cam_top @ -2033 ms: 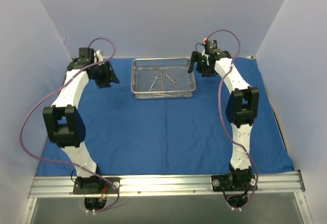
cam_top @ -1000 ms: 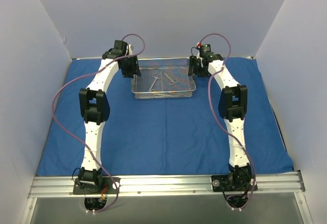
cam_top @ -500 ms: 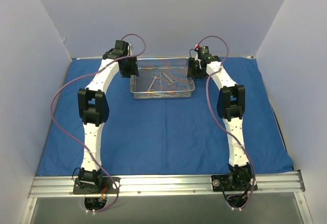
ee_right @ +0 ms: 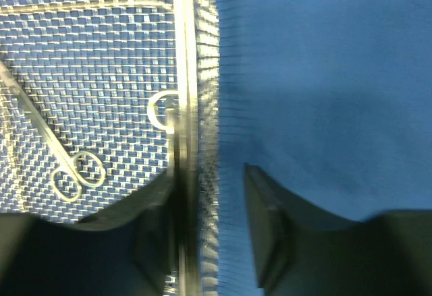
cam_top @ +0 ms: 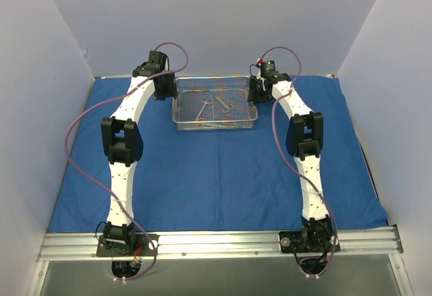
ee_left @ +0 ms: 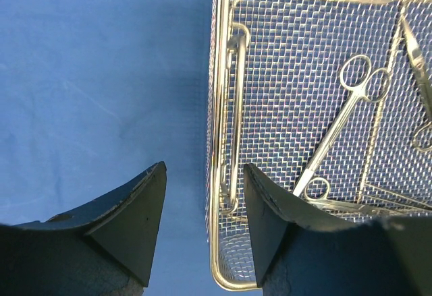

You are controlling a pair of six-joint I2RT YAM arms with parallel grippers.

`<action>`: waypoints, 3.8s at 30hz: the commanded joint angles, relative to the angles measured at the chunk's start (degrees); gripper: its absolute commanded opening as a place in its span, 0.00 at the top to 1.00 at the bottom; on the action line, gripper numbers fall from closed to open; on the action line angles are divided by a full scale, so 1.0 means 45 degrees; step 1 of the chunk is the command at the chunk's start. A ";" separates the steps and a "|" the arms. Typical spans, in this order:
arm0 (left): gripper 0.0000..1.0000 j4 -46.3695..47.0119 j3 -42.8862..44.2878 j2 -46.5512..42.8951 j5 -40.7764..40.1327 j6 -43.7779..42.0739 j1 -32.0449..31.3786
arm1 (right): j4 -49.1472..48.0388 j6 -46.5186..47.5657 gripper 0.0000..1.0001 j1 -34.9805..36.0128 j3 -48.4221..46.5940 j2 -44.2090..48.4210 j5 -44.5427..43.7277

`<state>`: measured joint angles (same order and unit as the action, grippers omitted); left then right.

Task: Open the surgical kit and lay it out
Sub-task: Pick up the container from the surgical kit, then place the container in the surgical kit.

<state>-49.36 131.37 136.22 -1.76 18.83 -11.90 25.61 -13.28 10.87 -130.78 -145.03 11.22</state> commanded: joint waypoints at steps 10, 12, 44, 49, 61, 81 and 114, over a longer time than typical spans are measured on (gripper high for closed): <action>0.39 -0.0671 0.2252 0.1622 0.0312 -0.0063 0.0086 | 0.0345 0.0216 0.72 0.0045 -0.0606 -0.0310 -0.0560; 0.39 -0.0554 0.2154 0.1642 0.0391 -0.0063 0.0067 | 0.0384 0.0314 0.72 0.0083 -0.0586 -0.0290 -0.0677; 0.98 0.3177 -0.6513 -0.6693 0.1074 0.2807 0.0086 | -0.2777 0.0937 1.00 0.2835 -0.1700 0.1427 -0.3881; 0.98 0.2496 -0.8934 -0.9721 0.0024 0.2768 0.0125 | -0.3600 0.1525 1.00 0.4652 -0.1755 0.1684 -0.3726; 0.98 -0.0220 -1.4563 -1.5602 -0.2591 0.5168 0.1141 | -0.5960 0.1408 1.00 0.7680 -0.3143 0.0121 -0.2827; 0.98 -0.1923 -1.8431 -1.7186 -0.1290 0.7964 0.4323 | -0.6862 0.0802 1.00 0.9810 -0.4414 -0.1559 -0.2123; 0.06 -0.3073 -1.6423 -1.6796 0.0606 0.4412 0.7528 | -0.6765 -0.0682 0.13 0.9440 -0.3673 -0.0724 -0.1712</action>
<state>-62.37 52.97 61.30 1.98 41.63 22.17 -3.49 -15.07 53.67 -147.57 -155.81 3.90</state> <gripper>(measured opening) 0.938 0.860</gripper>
